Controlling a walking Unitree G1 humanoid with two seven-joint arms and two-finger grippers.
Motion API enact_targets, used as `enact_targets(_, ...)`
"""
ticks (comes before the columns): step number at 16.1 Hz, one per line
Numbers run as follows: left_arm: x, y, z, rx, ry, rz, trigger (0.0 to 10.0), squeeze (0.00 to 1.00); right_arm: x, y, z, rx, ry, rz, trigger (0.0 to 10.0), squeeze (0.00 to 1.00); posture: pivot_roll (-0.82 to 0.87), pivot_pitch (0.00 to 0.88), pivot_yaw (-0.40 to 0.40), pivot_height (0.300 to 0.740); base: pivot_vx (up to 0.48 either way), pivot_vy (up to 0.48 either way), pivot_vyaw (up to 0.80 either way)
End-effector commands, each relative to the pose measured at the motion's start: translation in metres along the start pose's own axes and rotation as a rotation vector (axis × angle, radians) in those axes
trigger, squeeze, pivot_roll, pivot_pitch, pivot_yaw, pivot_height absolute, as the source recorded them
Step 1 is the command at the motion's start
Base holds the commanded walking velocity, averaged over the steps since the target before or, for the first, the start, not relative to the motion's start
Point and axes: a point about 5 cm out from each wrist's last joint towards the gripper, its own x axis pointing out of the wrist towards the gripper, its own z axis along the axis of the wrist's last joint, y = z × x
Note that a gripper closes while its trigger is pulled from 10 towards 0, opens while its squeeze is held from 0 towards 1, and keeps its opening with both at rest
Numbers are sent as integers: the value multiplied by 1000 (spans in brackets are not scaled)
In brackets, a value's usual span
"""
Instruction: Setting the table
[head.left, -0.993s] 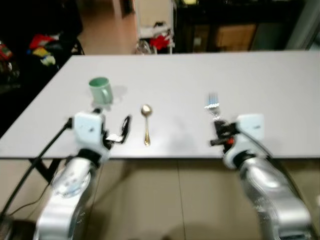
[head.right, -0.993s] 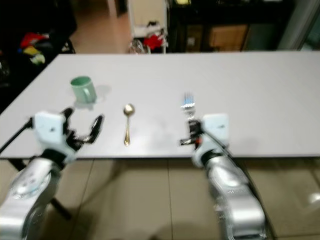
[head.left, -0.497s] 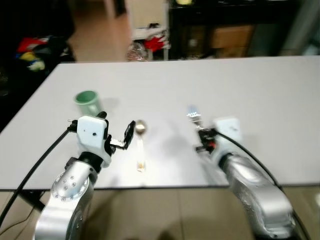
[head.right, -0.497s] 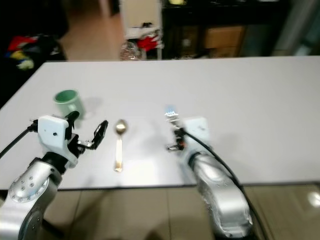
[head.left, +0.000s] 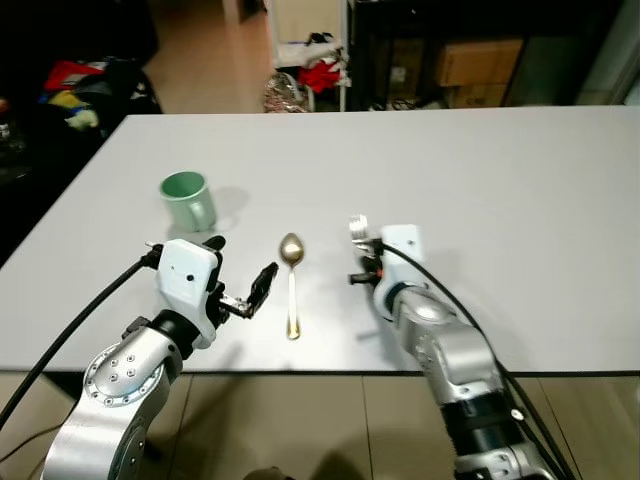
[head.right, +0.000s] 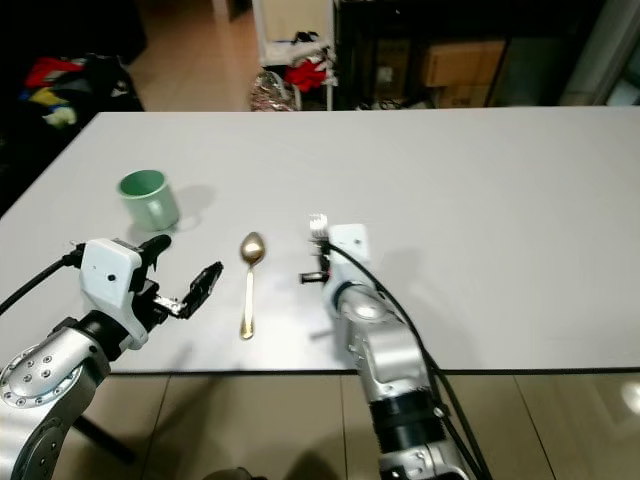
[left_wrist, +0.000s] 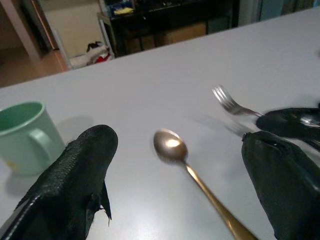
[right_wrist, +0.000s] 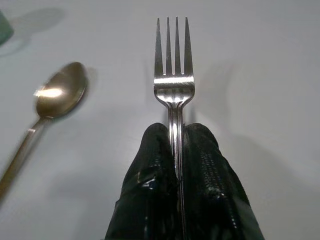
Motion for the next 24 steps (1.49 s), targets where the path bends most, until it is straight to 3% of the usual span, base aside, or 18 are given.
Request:
enact_targets(1,-6,3,1,10,21,-24,10000,0,9,5,2,4,-4,-22,10000,0,92,0,54,740,0,0,0)
enact_targets(5,-18,2,-1,14,57,-70,10000,0,20,20,2,1,25,-77,10000,0,115,0,40,740,0,0,0)
enact_targets(11,-25,-4,-3,0,74,-103,10000,0,21,49,-3,103,69,32,10000,0,123,0,27,740,0,0,0)
enact_targets(15,-23,-5,-2,-4,69,-101,10000,0,15,66,-5,90,80,145,10000,0,122,0,28,740,0,0,0)
enact_targets(24,-22,-5,-2,-4,68,-99,10000,0,15,67,-4,86,76,156,10000,0,121,0,29,740,0,0,0)
